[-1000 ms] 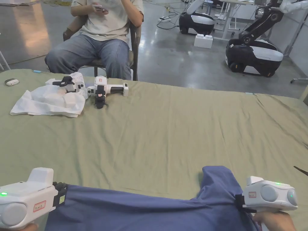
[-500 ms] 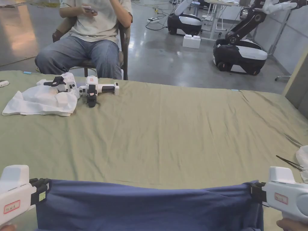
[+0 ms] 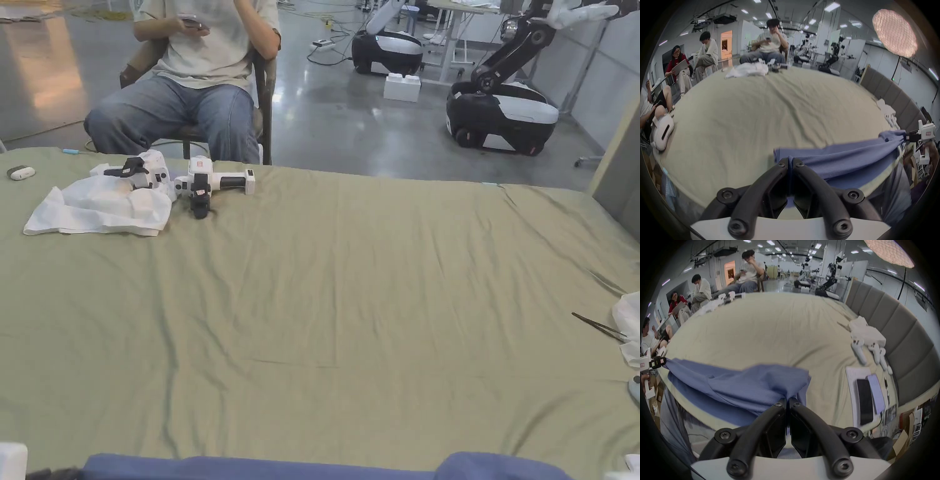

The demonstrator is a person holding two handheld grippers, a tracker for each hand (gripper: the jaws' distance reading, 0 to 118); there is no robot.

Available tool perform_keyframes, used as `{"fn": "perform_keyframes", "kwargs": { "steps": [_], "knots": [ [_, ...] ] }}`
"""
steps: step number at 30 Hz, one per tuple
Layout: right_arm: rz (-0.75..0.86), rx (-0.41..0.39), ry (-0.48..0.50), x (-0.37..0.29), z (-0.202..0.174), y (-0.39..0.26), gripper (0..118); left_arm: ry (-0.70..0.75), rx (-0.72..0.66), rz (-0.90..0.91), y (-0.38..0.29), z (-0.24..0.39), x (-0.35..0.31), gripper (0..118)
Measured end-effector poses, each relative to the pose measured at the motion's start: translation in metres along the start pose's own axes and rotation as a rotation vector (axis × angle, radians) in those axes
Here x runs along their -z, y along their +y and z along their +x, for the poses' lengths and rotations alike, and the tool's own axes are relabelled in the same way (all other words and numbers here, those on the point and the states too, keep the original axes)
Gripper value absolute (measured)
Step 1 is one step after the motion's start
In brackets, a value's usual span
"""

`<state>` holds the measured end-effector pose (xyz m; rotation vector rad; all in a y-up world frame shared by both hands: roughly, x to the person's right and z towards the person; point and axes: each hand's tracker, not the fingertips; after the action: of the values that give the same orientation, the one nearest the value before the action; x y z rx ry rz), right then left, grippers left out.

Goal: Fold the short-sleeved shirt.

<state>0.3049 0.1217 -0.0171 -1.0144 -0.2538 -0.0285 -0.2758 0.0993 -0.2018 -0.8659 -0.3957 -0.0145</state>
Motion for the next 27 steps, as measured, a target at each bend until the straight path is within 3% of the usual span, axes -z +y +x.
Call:
{"fn": "perform_keyframes", "kwargs": {
  "steps": [5,12,14,16,17,18,27],
  "knots": [
    [-0.108,-0.011,-0.008,0.025,-0.009,-0.036,0,0.024,0.015,-0.078,-0.028,0.001,0.018,1],
    [-0.115,-0.012,-0.029,0.046,-0.021,-0.045,4,0.069,0.034,-0.105,-0.037,-0.004,0.050,9],
    [-0.114,-0.017,-0.092,0.038,-0.025,-0.041,25,0.103,0.036,-0.084,-0.032,0.000,0.046,23],
    [-0.092,-0.029,-0.156,0.025,-0.027,-0.031,69,0.156,0.052,-0.033,-0.024,0.006,0.041,55],
    [-0.047,-0.015,-0.155,0.018,-0.029,-0.025,77,0.160,0.059,0.002,-0.020,0.009,0.038,67],
    [0.015,0.007,-0.144,0.008,-0.031,-0.018,78,0.156,0.060,0.043,-0.016,0.012,0.035,72],
    [0.538,0.102,-0.118,-0.029,-0.073,0.053,78,0.148,0.107,0.359,0.045,0.068,0.016,72]
  ]
}}
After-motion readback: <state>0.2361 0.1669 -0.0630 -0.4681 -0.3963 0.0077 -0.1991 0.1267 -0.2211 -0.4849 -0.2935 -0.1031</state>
